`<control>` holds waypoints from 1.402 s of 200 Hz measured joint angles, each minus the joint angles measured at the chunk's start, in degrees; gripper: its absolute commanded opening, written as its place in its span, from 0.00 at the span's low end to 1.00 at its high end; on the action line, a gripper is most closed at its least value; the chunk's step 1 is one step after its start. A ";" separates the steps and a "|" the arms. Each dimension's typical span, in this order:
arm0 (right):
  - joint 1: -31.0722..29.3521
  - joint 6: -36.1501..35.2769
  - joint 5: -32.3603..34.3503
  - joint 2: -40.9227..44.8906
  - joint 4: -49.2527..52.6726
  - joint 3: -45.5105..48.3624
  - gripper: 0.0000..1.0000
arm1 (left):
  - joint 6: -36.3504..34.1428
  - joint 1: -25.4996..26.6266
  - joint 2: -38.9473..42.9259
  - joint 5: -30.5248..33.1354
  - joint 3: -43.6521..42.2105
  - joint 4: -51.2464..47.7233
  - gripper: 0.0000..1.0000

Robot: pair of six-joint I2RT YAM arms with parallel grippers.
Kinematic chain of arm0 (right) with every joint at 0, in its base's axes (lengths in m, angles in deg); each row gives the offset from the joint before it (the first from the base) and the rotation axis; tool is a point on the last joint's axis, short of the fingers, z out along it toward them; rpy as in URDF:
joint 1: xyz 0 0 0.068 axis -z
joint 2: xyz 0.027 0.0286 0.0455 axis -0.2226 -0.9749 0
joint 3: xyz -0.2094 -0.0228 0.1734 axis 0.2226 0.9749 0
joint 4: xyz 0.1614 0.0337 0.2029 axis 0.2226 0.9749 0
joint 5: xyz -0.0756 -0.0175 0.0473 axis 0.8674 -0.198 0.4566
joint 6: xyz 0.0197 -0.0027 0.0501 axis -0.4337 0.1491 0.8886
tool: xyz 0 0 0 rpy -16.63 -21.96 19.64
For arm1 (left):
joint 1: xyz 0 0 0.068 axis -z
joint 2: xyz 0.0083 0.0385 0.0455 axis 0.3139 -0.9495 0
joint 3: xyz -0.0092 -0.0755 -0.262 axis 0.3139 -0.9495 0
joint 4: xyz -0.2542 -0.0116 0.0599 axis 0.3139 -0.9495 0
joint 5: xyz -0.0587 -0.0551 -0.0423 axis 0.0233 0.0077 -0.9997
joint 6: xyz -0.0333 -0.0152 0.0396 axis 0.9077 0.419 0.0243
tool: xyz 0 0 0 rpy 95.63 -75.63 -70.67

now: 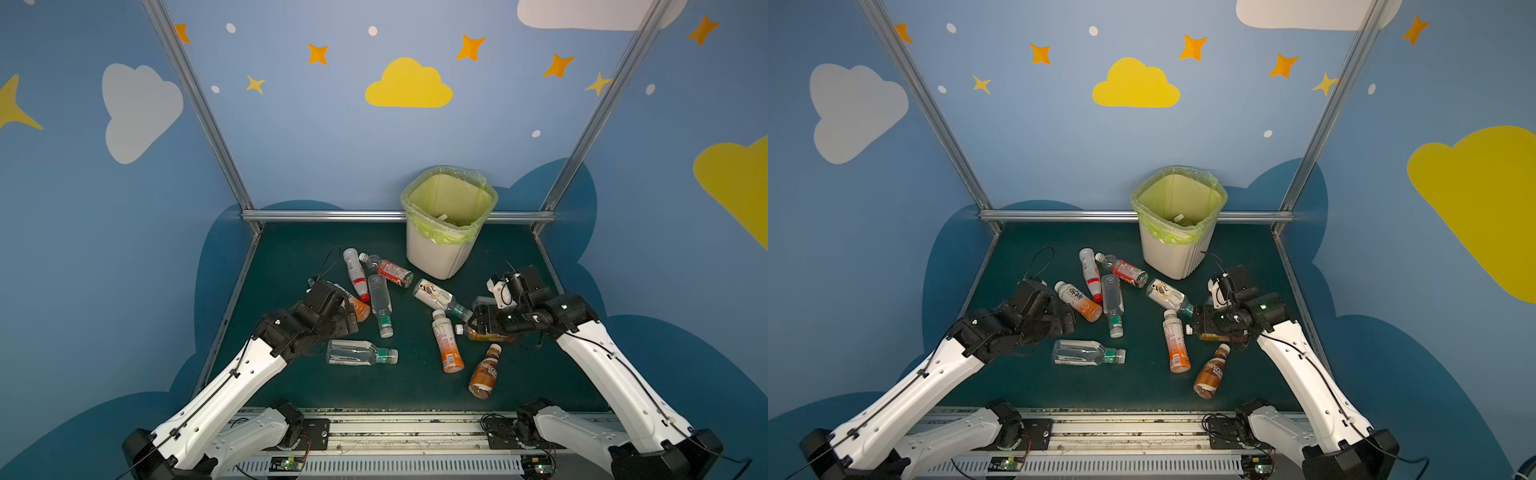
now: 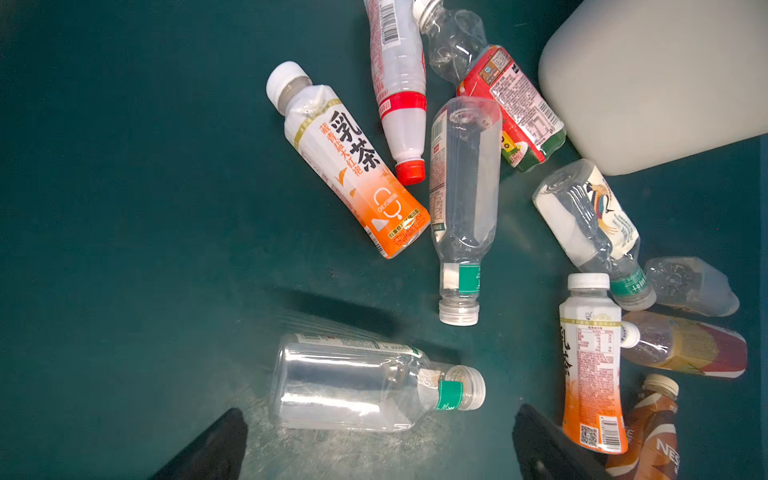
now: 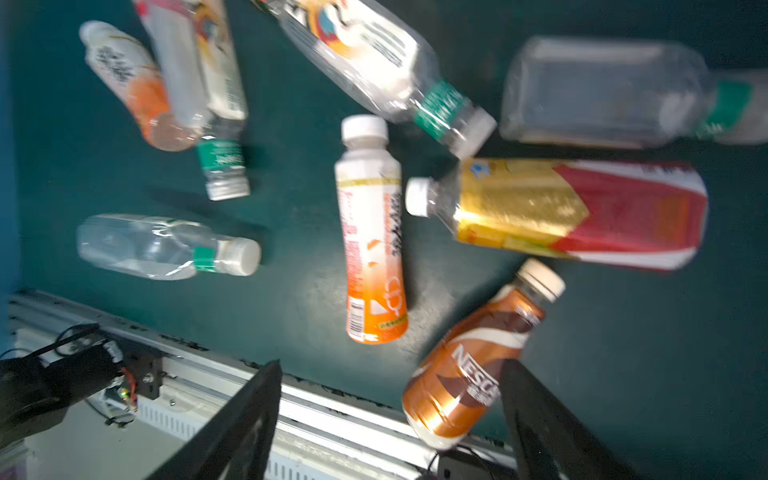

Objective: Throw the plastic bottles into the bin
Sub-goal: 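Grasp the brown Nescafe bottle with the right gripper while the left arm withdraws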

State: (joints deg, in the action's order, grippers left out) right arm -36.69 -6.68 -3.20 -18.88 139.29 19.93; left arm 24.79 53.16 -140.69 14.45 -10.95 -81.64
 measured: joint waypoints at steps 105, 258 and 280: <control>-10.25 21.20 3.74 7.91 4.79 13.14 0.76 | -9.11 -3.17 -10.16 -8.17 2.69 6.51 1.00; -13.07 32.54 5.16 7.43 -0.52 23.78 0.80 | -15.06 -8.37 -18.27 -19.30 7.10 7.80 1.00; -13.07 33.22 5.42 7.45 -1.01 23.78 0.80 | -15.50 -8.98 -18.25 -19.34 7.34 7.78 1.00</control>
State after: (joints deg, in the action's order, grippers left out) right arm -49.77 26.54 2.22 -11.42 138.28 43.71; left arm 9.29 44.18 -158.94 -4.89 -3.61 -73.86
